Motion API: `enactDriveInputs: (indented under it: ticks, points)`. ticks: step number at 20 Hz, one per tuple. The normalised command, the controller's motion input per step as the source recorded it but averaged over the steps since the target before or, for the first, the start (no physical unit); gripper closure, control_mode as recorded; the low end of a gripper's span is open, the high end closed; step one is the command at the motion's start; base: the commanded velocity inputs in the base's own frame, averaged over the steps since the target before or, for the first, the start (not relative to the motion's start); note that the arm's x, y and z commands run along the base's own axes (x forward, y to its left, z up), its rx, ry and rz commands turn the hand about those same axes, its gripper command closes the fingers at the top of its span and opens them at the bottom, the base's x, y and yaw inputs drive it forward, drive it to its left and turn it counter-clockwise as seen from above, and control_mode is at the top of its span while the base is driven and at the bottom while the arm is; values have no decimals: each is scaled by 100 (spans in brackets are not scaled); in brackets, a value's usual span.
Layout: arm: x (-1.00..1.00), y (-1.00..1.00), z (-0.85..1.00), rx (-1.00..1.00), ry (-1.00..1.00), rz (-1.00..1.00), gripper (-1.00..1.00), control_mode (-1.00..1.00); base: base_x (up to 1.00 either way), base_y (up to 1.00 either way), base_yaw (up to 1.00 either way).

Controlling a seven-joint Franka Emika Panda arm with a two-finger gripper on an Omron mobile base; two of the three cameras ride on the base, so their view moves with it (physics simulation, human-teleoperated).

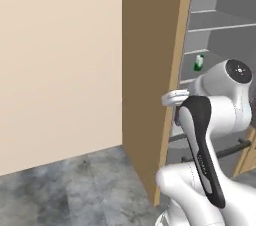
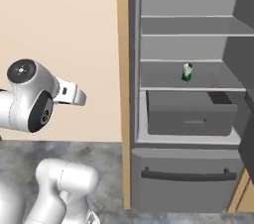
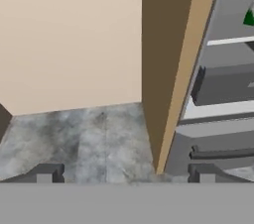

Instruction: Take a sugar cube from the saucer and place it inside the coffee. Then, grab milk from the fridge and place it next to the coffee on the counter to sweeten the coffee.

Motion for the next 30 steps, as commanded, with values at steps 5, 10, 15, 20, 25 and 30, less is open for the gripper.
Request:
enactDriveInputs:
  ticks: [5,10,15,20,25,30]
  points:
    - [0,0,0,0,0,0,-100,100,10,-100,0]
    - [0,0,0,0,0,0,-100,100,20,-90,0]
    - [0,0,0,0,0,0,-100,100,49,-32,0]
    - [0,0,0,0,0,0,-100,100,42,-16,9]
    - [0,0,0,0,0,0,-100,100,24,-46,7]
    - [0,0,0,0,0,0,-100,100,37,-32,1]
